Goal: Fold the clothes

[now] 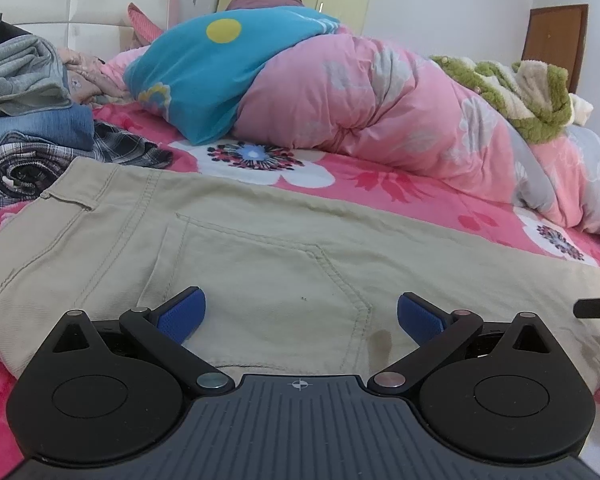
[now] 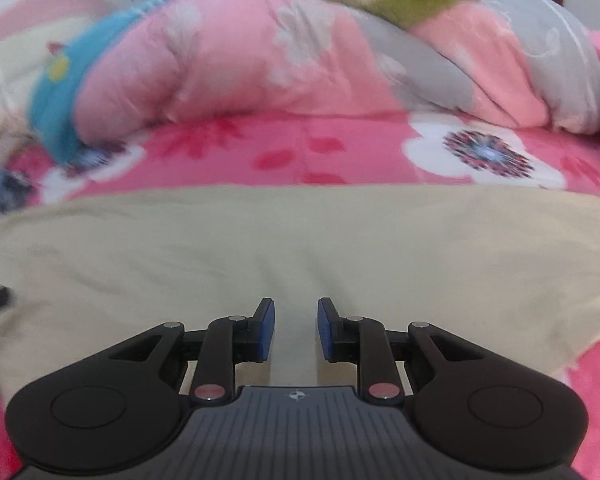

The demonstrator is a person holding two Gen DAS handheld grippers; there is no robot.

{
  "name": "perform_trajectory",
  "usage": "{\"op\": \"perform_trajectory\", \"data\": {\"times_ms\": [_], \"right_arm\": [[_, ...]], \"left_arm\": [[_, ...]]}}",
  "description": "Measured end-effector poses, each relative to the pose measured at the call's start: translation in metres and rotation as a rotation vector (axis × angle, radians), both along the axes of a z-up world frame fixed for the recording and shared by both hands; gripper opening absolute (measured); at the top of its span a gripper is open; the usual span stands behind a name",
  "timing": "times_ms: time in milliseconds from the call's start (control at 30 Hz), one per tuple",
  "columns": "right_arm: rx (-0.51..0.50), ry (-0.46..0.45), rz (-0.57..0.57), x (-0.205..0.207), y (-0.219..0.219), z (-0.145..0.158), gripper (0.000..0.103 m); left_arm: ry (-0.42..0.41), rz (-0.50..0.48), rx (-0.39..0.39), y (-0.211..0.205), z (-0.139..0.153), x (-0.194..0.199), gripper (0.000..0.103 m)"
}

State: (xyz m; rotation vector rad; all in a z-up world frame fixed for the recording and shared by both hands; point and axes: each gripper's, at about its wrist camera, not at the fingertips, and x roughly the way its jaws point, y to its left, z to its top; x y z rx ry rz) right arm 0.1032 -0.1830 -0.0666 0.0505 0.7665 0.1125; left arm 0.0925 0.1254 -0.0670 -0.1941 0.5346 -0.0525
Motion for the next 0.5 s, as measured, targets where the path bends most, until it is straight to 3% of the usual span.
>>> {"op": "perform_trajectory", "data": {"times_ms": [200, 333, 500], "right_arm": [[0.012, -0.048, 0.144, -0.014, 0.022, -0.013, 0.024], [-0.001, -0.077, 0.068, -0.018, -0.007, -0.029, 0.024], [-0.03, -0.098, -0.125, -0.011, -0.079, -0.035, 0.021]], "left_arm": [[0.001, 0.0, 0.007, 0.0, 0.0, -0.001, 0.103], [0.003, 0.001, 0.014, -0.001, 0.0, 0.0, 0.103], [0.004, 0.003, 0.024, -0.002, -0.001, 0.0, 0.103]]}}
